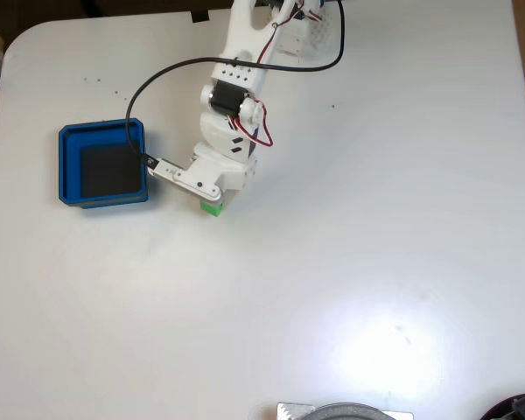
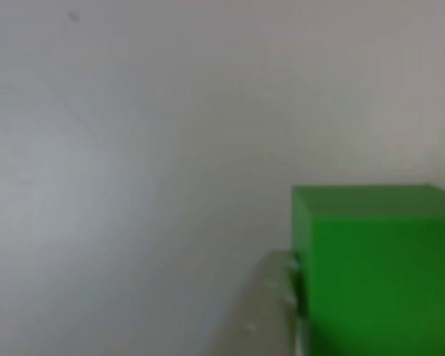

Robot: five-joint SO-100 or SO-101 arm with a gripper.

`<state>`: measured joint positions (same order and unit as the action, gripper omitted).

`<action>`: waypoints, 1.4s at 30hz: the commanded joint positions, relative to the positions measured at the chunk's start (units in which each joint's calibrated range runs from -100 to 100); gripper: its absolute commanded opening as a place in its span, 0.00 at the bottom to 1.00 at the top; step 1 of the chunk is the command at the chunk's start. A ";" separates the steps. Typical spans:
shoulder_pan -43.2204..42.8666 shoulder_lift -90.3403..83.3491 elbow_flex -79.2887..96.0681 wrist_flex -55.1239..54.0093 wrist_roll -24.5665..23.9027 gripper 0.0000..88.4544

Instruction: Pick up green cube and drop it in the blue box

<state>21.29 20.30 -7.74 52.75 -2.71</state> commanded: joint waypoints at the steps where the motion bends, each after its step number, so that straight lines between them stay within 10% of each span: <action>1: 4.20 -5.50 -3.93 -0.86 2.98 0.03; 42: 20.69 8.55 -23.14 -0.77 3.47 0.03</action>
<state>41.56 28.15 -26.80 52.75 0.56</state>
